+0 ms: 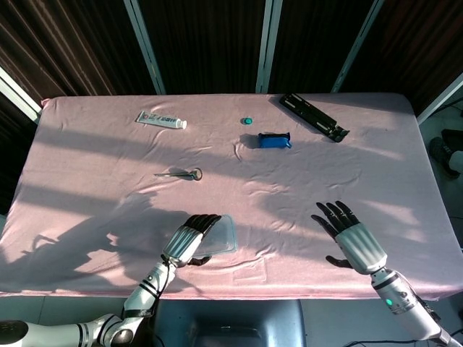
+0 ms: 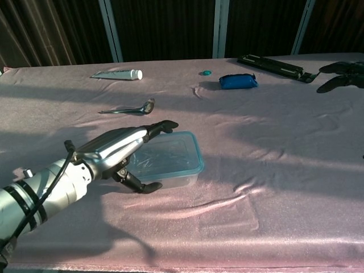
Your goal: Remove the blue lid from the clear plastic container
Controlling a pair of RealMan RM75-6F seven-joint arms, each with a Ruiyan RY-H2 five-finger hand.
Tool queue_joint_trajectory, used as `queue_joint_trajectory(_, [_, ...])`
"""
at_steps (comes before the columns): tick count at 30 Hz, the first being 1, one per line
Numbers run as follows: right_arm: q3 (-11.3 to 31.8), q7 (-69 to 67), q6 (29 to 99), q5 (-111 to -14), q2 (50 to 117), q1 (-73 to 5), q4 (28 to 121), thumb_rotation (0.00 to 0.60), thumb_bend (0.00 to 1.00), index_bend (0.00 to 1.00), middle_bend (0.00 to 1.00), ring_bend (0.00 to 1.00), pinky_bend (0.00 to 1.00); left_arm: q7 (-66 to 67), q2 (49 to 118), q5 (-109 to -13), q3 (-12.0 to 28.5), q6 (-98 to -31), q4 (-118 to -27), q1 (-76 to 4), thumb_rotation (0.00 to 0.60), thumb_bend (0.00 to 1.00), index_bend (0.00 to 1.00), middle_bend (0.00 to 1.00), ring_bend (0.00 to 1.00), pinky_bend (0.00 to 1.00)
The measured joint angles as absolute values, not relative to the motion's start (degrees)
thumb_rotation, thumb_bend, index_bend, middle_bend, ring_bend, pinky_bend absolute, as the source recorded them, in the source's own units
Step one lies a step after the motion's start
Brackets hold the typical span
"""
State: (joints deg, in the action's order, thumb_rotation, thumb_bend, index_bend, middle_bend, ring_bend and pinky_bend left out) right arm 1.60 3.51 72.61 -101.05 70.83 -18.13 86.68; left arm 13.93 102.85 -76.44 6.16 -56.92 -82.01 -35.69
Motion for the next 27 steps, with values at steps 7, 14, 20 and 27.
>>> queue_joint_trajectory(7, [1.95,-5.57,69.88,-103.57,77.98,-24.06,79.31,0.600,0.41,0.48,0.05,0.00,0.00,12.56,104.48,-79.07,5.55,-59.24,-80.27,-35.58,0.600,0.37,0.00,0.50,0.49,0.50])
queue_joint_trajectory(14, [1.22,-13.32,67.39,-104.70,85.87,-29.29,71.32,0.600,0.41,0.49,0.06,0.00,0.00,6.73,107.62,-84.17,4.08,-62.22,-76.72,-35.53,0.600,0.37,0.00,0.50,0.48,0.50])
queue_joint_trajectory(20, [-0.15,-13.96,66.18,-105.55,91.37,-32.76,68.96,0.600,0.41,0.49,0.06,0.00,0.00,6.23,108.39,-84.40,4.01,-62.36,-76.07,-35.75,0.600,0.37,0.00,0.50,0.48,0.50])
queue_joint_trajectory(27, [-1.14,-13.97,66.62,-105.48,94.00,-34.14,68.43,0.600,0.41,0.53,0.07,0.00,0.00,6.16,108.27,-84.12,3.78,-61.87,-75.85,-35.70,0.600,0.37,0.00,0.51,0.49,0.51])
